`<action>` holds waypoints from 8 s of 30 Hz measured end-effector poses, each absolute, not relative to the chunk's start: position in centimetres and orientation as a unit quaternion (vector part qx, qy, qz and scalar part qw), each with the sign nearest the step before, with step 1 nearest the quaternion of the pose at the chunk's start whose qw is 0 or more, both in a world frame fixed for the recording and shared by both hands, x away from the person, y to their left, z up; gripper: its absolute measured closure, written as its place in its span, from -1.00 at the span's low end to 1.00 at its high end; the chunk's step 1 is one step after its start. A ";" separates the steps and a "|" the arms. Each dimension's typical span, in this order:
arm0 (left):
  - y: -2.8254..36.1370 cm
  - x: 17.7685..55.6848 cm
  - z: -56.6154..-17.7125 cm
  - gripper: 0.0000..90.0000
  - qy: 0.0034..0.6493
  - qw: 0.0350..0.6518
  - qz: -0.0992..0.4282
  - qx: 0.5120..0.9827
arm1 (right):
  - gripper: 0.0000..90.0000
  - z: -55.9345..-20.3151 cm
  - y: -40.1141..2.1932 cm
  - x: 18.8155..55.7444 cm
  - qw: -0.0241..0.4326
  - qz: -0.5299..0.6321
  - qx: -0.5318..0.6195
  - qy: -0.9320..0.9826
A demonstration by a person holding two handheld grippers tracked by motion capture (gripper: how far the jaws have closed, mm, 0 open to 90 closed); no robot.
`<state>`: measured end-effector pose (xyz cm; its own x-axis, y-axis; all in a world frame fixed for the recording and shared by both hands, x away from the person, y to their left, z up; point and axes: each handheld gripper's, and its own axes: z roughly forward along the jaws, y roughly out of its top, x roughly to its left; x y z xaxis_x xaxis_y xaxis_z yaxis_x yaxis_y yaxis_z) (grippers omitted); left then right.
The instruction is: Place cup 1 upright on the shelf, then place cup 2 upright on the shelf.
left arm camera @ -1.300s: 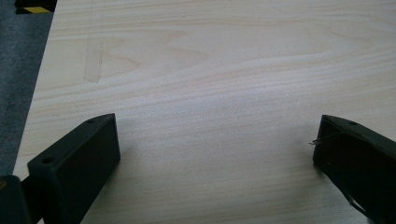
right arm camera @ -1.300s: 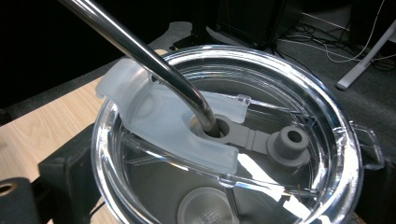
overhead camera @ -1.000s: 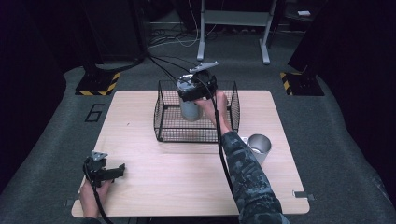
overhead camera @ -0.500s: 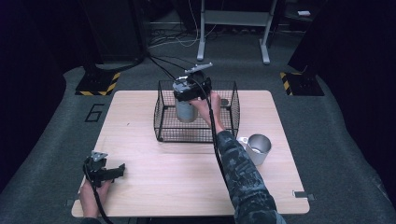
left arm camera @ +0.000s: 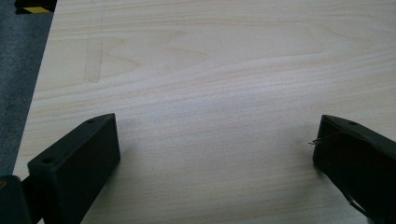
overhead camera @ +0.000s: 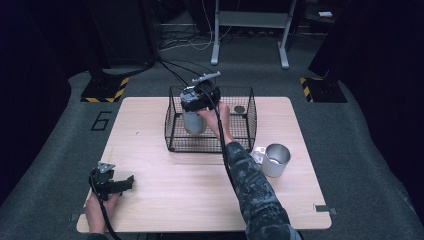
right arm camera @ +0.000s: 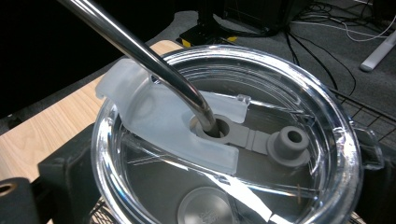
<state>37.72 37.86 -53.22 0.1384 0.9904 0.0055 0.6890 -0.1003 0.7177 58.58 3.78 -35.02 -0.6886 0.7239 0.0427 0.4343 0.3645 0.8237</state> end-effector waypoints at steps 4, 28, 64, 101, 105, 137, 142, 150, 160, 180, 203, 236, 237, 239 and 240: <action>37.9 37.7 -53.2 -0.99 0.604 0.292 0.258 0.696 | -0.93 -35.7 4.1 58.8 0.169 0.437 0.357 0.808; 37.9 37.7 -53.2 -0.99 0.604 0.293 0.258 0.695 | -0.93 -38.5 5.5 59.6 0.157 0.429 0.375 0.807; 37.8 37.7 -53.3 -0.99 0.606 0.296 0.259 0.692 | -0.94 -39.8 6.2 59.2 0.156 0.410 0.357 0.824; 37.8 37.7 -53.2 -0.99 0.604 0.296 0.257 0.693 | -1.00 -36.1 1.7 56.7 0.129 0.453 0.333 0.817; 37.8 37.7 -53.2 -0.99 0.604 0.295 0.256 0.694 | -1.00 -35.5 0.5 55.4 0.132 0.459 0.322 0.817; 37.8 37.7 -53.2 -0.99 0.604 0.296 0.257 0.693 | -1.00 -35.7 -11.8 43.8 0.171 0.436 0.340 0.816; 37.8 37.7 -53.2 -0.99 0.604 0.296 0.257 0.693 | -1.00 -36.5 -13.9 42.6 0.180 0.427 0.370 0.805; 37.8 37.7 -53.2 -0.99 0.605 0.296 0.257 0.693 | -1.00 -38.2 -17.5 40.8 0.193 0.417 0.418 0.783; 37.8 37.7 -53.2 -0.99 0.605 0.296 0.258 0.693 | -1.00 -40.9 -21.6 39.4 0.201 0.407 0.475 0.754; 37.8 37.7 -53.2 -0.99 0.605 0.296 0.258 0.693 | -1.00 -44.4 -23.0 40.2 0.194 0.391 0.541 0.719; 37.8 37.7 -53.2 -0.99 0.605 0.296 0.258 0.693 | -0.99 -45.5 -21.1 42.9 0.201 0.344 0.555 0.730; 37.8 37.7 -53.2 -0.99 0.605 0.296 0.258 0.693 | -0.87 -45.6 -21.3 42.3 0.224 0.355 0.513 0.749; 37.8 37.7 -53.2 -0.99 0.605 0.296 0.257 0.693 | -0.87 -45.5 -21.3 42.2 0.226 0.354 0.512 0.749; 37.8 37.7 -53.2 -0.99 0.605 0.296 0.257 0.693 | -0.87 -45.4 -21.2 42.1 0.225 0.354 0.508 0.752; 37.8 37.7 -53.2 -0.99 0.605 0.296 0.258 0.693 | -0.87 -45.4 -21.2 42.0 0.222 0.358 0.505 0.753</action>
